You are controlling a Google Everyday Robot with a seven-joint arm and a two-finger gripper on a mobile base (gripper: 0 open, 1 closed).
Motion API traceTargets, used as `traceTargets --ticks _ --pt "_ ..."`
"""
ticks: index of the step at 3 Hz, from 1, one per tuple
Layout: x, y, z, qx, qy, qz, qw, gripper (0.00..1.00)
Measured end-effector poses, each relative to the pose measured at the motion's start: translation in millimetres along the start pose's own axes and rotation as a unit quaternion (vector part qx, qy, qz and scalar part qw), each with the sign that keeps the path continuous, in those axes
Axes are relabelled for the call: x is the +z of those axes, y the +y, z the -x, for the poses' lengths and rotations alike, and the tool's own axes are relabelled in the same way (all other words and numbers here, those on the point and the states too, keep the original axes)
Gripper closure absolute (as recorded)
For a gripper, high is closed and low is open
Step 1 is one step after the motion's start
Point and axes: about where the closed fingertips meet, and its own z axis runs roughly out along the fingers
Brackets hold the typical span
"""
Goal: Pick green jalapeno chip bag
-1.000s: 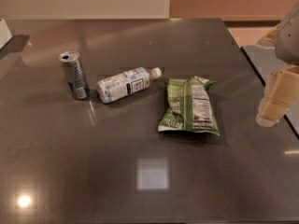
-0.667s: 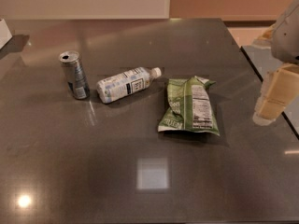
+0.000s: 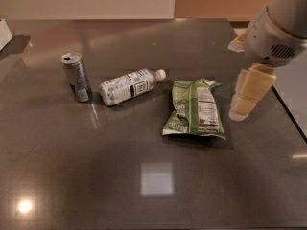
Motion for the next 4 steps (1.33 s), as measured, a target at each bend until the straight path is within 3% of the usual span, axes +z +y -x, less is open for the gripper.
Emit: traceTargets --ticks 2,4 --pt "47 -23 8 -0.005 -0.018 0.024 0.9995 0.0" --pt "106 -18 15 -0.007 -0.038 0.068 0.9969 0.0"
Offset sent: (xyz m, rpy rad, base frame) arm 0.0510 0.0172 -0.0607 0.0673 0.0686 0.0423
